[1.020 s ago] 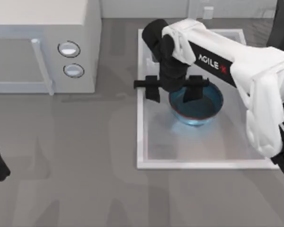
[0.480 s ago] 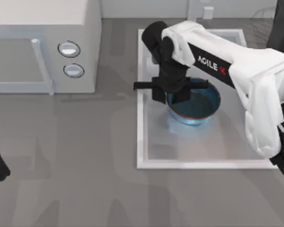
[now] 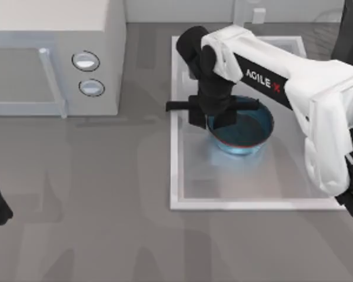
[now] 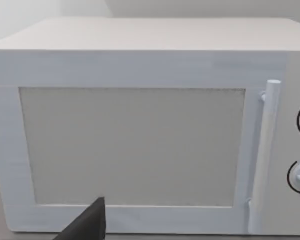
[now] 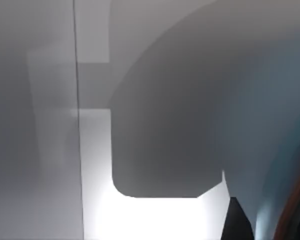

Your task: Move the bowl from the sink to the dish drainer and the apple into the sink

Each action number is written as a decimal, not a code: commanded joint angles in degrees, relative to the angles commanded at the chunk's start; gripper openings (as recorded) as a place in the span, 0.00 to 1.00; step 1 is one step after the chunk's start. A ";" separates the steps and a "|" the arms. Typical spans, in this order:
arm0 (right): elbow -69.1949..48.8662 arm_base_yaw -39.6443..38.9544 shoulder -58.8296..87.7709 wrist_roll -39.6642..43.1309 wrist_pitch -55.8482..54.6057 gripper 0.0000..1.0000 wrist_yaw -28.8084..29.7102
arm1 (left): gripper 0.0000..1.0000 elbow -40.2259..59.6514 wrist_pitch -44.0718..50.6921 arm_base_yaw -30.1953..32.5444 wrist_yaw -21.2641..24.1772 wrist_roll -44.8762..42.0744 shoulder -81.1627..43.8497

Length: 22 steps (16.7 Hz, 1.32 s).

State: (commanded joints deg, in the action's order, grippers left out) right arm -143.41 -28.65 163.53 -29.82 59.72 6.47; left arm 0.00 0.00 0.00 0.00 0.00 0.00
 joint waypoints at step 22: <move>36.04 -27.93 -62.76 -27.25 30.50 0.00 3.36 | 1.00 0.00 0.00 0.00 0.00 0.00 0.00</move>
State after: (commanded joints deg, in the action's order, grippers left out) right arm -107.37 -56.58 100.78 -57.07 90.21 9.83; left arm 0.00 0.00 0.00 0.00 0.00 0.00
